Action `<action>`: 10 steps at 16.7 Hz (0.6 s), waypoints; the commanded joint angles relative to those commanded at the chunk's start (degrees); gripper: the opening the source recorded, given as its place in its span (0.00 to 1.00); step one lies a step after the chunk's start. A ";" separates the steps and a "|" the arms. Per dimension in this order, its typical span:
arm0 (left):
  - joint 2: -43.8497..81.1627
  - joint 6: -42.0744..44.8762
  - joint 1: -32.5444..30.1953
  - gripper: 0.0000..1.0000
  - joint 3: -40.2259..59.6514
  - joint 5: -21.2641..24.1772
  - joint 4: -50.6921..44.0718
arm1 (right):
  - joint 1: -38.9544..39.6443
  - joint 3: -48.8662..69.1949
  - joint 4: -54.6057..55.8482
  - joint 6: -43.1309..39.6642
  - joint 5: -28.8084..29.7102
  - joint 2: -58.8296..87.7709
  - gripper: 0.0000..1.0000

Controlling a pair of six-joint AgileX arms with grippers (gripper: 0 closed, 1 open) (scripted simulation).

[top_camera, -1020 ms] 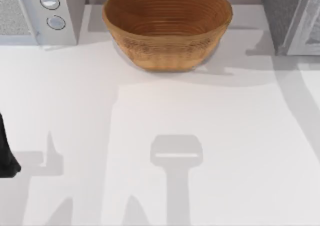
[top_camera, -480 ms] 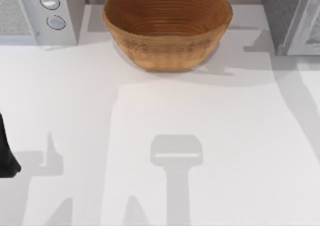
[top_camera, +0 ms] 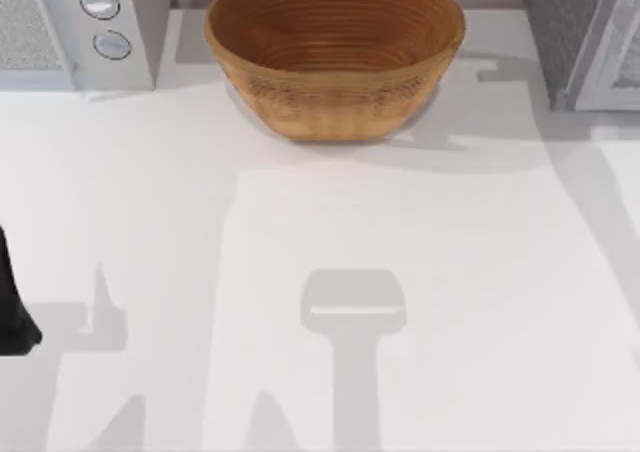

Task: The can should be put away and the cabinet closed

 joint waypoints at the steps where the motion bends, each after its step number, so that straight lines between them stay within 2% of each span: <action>1: 0.00 0.00 0.00 1.00 0.00 0.00 0.00 | -0.23 1.72 -0.44 -0.04 -0.04 1.28 0.00; 10: 0.00 0.00 0.00 1.00 0.00 0.00 0.00 | -2.06 16.94 -4.96 -0.42 -0.61 13.51 0.00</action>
